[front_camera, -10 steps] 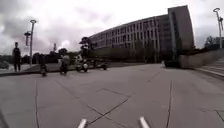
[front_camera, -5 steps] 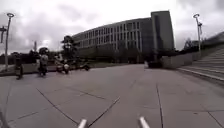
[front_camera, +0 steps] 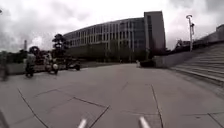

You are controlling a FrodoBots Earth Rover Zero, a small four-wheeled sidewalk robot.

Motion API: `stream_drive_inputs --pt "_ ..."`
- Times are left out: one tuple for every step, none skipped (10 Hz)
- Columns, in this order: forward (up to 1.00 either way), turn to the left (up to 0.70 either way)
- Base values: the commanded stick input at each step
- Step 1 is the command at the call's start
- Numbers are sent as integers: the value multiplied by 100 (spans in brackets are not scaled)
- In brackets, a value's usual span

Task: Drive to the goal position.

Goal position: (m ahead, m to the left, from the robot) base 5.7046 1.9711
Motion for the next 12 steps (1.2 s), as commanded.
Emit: stream_drive_inputs --pt "50 0" --pt "50 0" --pt "50 0" --pt "50 0" --pt "50 0" --pt "50 0" --pt "50 0" --pt "50 0" --pt "50 0" --pt "50 0" --pt "50 0" --pt "50 0"
